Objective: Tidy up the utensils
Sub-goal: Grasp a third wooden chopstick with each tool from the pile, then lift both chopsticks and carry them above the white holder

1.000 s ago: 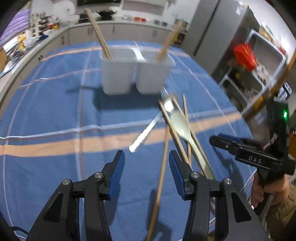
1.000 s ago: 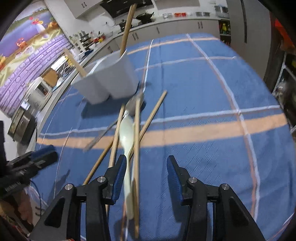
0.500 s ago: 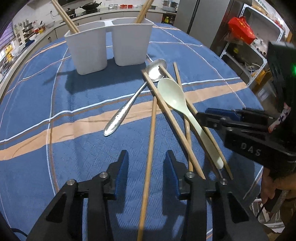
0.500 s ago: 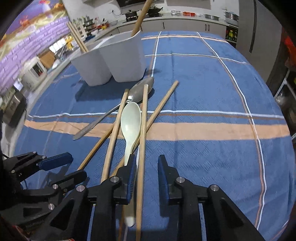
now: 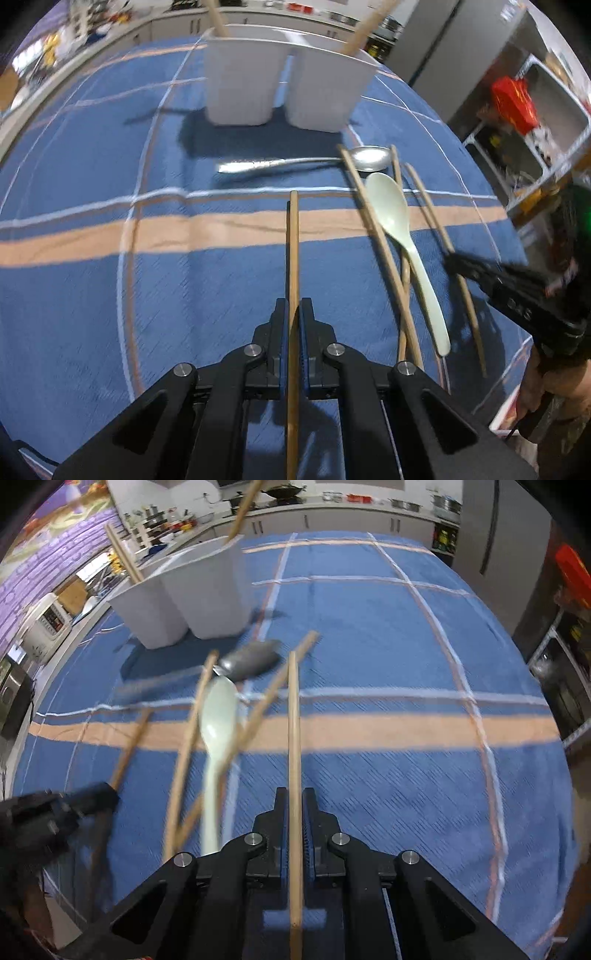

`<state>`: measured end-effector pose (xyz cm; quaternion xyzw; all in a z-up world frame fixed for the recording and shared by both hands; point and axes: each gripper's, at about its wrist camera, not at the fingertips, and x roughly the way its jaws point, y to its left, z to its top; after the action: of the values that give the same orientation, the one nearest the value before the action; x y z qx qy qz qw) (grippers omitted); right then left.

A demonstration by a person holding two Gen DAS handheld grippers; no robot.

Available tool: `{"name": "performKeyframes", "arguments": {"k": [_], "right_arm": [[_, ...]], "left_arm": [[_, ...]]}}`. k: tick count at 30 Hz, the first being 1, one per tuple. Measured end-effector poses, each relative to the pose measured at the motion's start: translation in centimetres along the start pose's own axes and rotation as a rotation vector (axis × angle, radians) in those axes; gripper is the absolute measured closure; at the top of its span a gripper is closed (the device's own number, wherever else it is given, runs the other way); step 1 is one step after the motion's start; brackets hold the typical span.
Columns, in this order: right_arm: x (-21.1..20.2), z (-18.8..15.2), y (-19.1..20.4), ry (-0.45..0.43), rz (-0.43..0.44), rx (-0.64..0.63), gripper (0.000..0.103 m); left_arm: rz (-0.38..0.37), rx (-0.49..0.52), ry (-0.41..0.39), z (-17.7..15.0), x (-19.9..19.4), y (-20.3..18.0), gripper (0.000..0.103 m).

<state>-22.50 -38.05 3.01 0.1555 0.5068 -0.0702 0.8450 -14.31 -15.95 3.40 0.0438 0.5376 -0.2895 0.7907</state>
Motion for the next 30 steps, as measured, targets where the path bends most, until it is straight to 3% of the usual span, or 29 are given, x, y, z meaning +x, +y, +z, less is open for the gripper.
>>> {"name": "performKeyframes", "arguments": {"k": [5, 9, 16, 24, 27, 30], "right_arm": [[-2.1, -3.1, -2.8, 0.052, -0.002, 0.021, 0.095], [-2.7, -3.9, -3.9, 0.079, 0.005, 0.005, 0.095], [-1.7, -1.9, -3.4, 0.147, -0.012, -0.057, 0.095], [0.9, 2.4, -1.7, 0.324, -0.079, -0.165, 0.094], [1.5, 3.0, -0.4, 0.342, -0.112, -0.226, 0.095], [1.5, 3.1, 0.0, 0.304, -0.095, -0.222, 0.095]], "left_arm": [[-0.052, -0.070, 0.037, -1.3, -0.6, 2.1, 0.098], [-0.052, -0.088, 0.059, -1.0, -0.5, 2.2, 0.098], [0.033, 0.005, 0.105, 0.5, 0.6, -0.1, 0.097], [0.083, 0.068, 0.127, 1.1, 1.1, -1.5, 0.097], [0.079, 0.080, 0.116, 1.2, 1.2, -1.7, 0.097], [0.055, 0.069, 0.088, 1.3, 1.3, -1.6, 0.097]]}}
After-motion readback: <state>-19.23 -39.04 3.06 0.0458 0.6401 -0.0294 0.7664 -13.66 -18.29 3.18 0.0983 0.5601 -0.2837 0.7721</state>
